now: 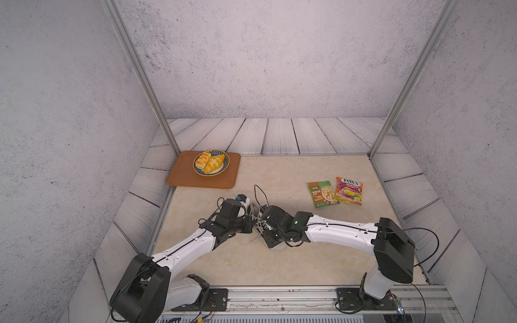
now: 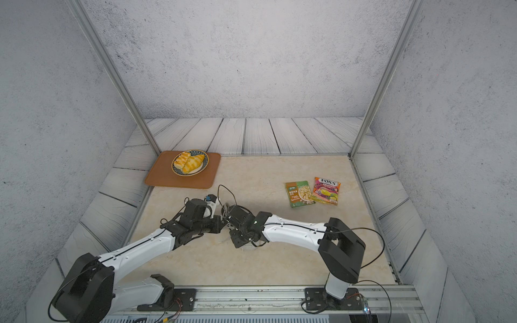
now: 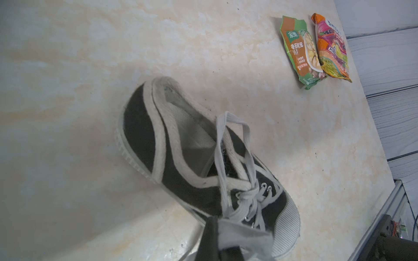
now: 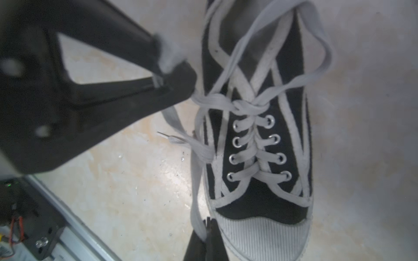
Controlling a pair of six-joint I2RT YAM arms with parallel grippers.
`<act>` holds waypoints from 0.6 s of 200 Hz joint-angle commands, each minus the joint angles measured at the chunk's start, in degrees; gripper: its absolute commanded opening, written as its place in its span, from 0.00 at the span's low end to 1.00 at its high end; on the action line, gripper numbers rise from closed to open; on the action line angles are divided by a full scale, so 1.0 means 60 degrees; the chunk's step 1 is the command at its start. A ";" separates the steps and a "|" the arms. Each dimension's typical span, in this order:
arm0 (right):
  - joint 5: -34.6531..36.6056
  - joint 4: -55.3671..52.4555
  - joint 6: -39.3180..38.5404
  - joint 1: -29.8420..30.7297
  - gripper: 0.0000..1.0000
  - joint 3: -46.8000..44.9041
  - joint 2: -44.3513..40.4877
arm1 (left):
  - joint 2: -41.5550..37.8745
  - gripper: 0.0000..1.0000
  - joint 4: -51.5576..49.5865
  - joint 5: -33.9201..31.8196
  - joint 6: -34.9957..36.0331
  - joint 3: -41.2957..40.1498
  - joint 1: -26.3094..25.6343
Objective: Tie the shoes
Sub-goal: Wrap the shoelace around the shoelace.
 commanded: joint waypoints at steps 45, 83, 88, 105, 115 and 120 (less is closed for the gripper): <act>-0.1289 -0.0750 -0.0868 -0.0249 0.00 0.0315 -0.0649 | -0.0356 0.02 -0.0148 -0.0168 0.0000 0.0064 0.0078; -0.2075 -0.1055 -0.1321 -0.0701 0.00 0.0315 -0.0942 | -0.0646 0.02 -0.0295 -0.0448 -0.0114 0.0226 0.0078; -0.2269 -0.1077 -0.1402 -0.0748 0.00 0.0328 -0.0947 | -0.0647 0.02 -0.0315 -0.0446 -0.0128 0.0250 0.0078; -0.2997 -0.1213 -0.1679 -0.0903 0.00 0.0415 -0.0888 | -0.0642 0.01 -0.0336 -0.0459 -0.0132 0.0398 0.0078; -0.3253 -0.1285 -0.1838 -0.0931 0.00 0.0481 -0.0847 | -0.0650 0.01 -0.0377 -0.0549 -0.0140 0.0460 0.0077; -0.3420 -0.1336 -0.1940 -0.0932 0.00 0.0501 -0.0832 | -0.0650 0.01 -0.0391 -0.0624 -0.0163 0.0477 0.0071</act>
